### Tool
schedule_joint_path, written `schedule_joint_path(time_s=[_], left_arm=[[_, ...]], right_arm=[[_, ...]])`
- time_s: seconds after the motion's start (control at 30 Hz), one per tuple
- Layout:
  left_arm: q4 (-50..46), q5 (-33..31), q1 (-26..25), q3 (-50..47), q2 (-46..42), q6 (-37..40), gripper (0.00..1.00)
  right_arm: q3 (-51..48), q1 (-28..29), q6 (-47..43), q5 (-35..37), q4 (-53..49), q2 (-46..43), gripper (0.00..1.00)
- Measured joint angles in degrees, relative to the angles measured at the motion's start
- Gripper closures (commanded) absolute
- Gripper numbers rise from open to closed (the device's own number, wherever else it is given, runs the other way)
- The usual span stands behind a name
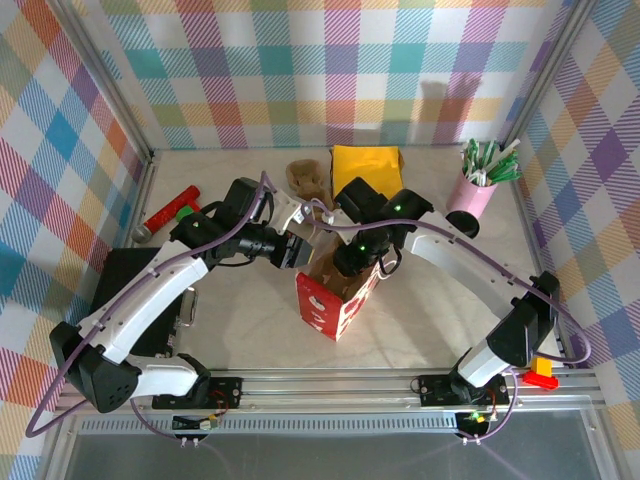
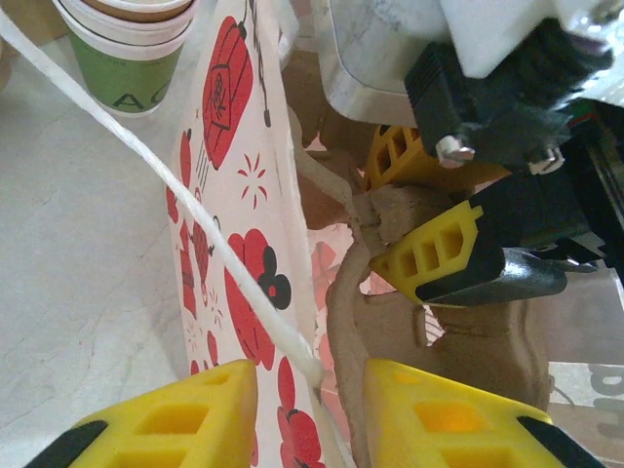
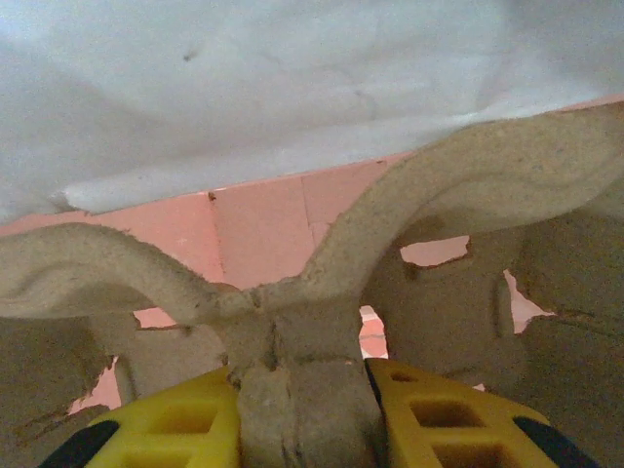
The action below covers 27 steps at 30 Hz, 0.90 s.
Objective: Pack the takeout coffee
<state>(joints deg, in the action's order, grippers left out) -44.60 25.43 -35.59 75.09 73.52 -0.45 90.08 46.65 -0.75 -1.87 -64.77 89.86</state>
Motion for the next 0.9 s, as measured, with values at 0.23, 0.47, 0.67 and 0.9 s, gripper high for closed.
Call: schedule_joint_path(time_s=[0.23,0.47,0.67,0.9], left_arm=[[0.8,0.4,0.0,-1.2,0.0,0.0,0.86],[1.3,0.6,0.0,-1.8,-0.1,-0.1,0.91],[1.4,0.7,0.0,-1.8,-0.2,-0.1,0.92],[1.4,0.7,0.0,-1.8,-0.2,-0.1,0.92]], right_arm=[[0.0,0.5,-2.5,0.4,0.0,0.1,0.68],[0.0,0.6,-6.1,-0.2,0.3,0.0,0.68],[-0.2,0.6,-8.4,-2.4,3.0,-1.8,0.68],[-0.5,0.6,-11.3,-3.3,4.8,-4.9,0.68]])
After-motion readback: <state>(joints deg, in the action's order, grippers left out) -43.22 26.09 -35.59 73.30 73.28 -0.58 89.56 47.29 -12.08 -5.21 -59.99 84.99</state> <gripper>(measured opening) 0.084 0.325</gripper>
